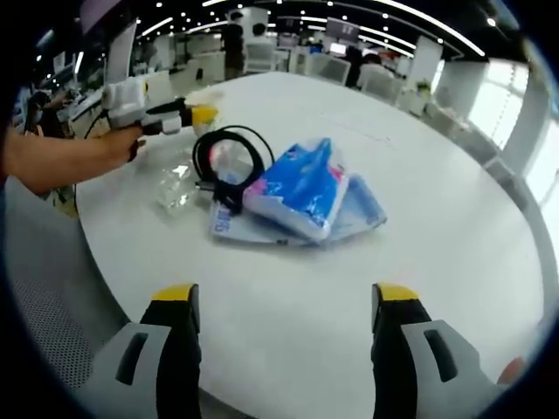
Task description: Arrange the tabletop items into an orderly group along one side of the table until the central work area is clear of visible clutter.
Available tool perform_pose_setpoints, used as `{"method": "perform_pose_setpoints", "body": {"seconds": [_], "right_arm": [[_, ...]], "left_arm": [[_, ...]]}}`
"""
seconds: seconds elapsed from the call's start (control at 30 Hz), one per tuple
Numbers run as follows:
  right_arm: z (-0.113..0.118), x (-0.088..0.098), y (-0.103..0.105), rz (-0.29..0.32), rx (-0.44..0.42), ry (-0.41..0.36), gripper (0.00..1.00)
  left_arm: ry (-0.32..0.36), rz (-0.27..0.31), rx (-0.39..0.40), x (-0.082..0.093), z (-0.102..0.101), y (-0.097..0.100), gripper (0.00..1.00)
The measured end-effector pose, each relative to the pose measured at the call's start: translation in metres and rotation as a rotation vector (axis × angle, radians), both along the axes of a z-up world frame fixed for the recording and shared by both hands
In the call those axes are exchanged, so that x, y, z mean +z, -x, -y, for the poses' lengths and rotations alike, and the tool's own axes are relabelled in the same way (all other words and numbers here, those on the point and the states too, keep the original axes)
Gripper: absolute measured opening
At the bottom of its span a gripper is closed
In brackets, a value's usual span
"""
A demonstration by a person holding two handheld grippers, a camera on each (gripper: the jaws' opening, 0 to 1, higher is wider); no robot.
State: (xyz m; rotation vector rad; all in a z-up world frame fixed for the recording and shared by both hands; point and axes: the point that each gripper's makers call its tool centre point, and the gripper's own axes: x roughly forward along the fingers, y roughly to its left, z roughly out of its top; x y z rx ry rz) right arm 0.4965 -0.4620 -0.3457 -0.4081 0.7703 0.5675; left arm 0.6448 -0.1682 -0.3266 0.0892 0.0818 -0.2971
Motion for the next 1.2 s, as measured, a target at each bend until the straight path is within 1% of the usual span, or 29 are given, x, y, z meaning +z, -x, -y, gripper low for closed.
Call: {"method": "perform_pose_setpoints", "body": {"seconds": [0.13,0.17,0.2,0.3,0.37,0.4,0.5,0.57,0.7,0.9,1.0,1.2], "right_arm": [[0.000,0.000,0.000,0.001,0.004,0.002,0.79],[0.000,0.000,0.000,0.000,0.004,0.002,0.79],[0.000,0.000,0.000,-0.001,0.005,0.004,0.79],[-0.001,0.000,0.000,0.000,0.007,0.005,0.79],[-0.001,0.000,0.001,-0.001,0.010,0.006,0.79],[-0.002,0.000,0.001,-0.001,0.011,0.006,0.79],[-0.002,0.000,0.001,-0.001,0.012,0.007,0.79],[-0.002,0.000,0.001,-0.001,0.013,0.006,0.79],[-0.002,0.001,0.000,0.002,0.012,0.004,0.78],[-0.002,0.001,0.000,0.004,0.014,0.003,0.78],[-0.003,0.002,0.000,0.005,0.013,0.000,0.78],[-0.003,0.002,0.000,0.005,0.016,0.001,0.78]], "left_arm": [[0.015,-0.016,0.013,-0.003,-0.005,0.007,0.38],[0.027,-0.025,0.019,-0.004,-0.006,0.009,0.38],[0.053,-0.031,0.024,-0.004,-0.007,0.012,0.38],[0.048,-0.036,0.026,-0.005,-0.007,0.017,0.38],[0.034,-0.043,0.026,-0.011,-0.008,0.019,0.38],[0.040,-0.028,0.026,-0.009,-0.008,0.019,0.38],[0.041,-0.038,0.033,-0.009,-0.009,0.021,0.39],[0.034,-0.039,0.026,-0.009,-0.008,0.021,0.39],[0.043,-0.047,0.024,-0.010,-0.006,0.021,0.41],[0.043,-0.071,0.013,-0.013,-0.003,0.022,0.42],[0.045,-0.076,0.010,-0.014,-0.002,0.023,0.43],[0.063,-0.071,0.006,-0.011,0.000,0.024,0.48]]}}
